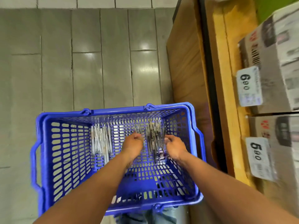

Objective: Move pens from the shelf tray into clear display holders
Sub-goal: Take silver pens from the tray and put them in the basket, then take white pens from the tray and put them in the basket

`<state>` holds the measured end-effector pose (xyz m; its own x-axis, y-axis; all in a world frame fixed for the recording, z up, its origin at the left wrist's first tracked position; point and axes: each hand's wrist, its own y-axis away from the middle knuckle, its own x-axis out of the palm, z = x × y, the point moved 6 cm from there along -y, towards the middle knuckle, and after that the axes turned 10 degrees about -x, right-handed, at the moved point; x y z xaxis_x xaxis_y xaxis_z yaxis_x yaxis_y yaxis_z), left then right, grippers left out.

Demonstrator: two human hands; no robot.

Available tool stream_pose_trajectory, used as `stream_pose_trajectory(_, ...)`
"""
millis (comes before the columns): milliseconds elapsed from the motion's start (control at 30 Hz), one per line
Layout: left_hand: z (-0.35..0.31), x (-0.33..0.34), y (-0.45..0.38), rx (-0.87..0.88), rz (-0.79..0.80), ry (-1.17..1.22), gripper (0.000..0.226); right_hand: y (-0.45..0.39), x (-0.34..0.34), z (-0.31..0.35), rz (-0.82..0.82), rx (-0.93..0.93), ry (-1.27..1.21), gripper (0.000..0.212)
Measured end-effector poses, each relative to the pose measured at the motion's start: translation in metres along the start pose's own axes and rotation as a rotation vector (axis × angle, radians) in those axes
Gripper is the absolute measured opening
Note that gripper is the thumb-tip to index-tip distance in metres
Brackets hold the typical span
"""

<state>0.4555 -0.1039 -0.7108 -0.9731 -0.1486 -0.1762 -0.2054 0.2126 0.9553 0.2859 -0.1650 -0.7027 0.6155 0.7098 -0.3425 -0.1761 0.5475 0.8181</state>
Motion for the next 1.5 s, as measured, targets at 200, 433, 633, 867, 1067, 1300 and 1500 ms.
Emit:
stream_pose_trajectory(200,-0.022,-0.04,0.121,-0.02,0.026,0.075,0.022,0.086,-0.032,0.047,-0.103,0.019,-0.461,0.037)
stream_pose_trajectory(433,-0.079,-0.067,0.296,0.018,0.086,0.184,0.023,0.24,-0.109,0.141,-0.116,-0.01,-0.874,0.038)
stream_pose_trajectory(633,-0.143,-0.075,0.436,0.141,0.174,0.206,0.021,0.379,-0.206,0.179,-0.24,-0.14,-0.984,0.044)
stream_pose_trajectory(867,-0.193,-0.023,0.583,0.281,0.422,0.109,0.022,0.559,-0.281,0.15,-0.488,-0.294,-1.316,0.047)
stream_pose_trajectory(1067,-0.188,0.076,0.673,0.264,0.688,-0.046,0.015,0.684,-0.294,0.074,-0.76,-0.314,-1.5,0.042)
stream_pose_trajectory(1300,-0.131,0.201,0.742,0.231,0.872,-0.347,0.019,0.779,-0.27,-0.035,-1.081,-0.193,-1.587,0.038)
stream_pose_trajectory(1500,-0.077,0.277,0.775,0.304,0.884,-0.628,0.024,0.816,-0.229,-0.111,-1.122,0.009,-1.48,0.027)
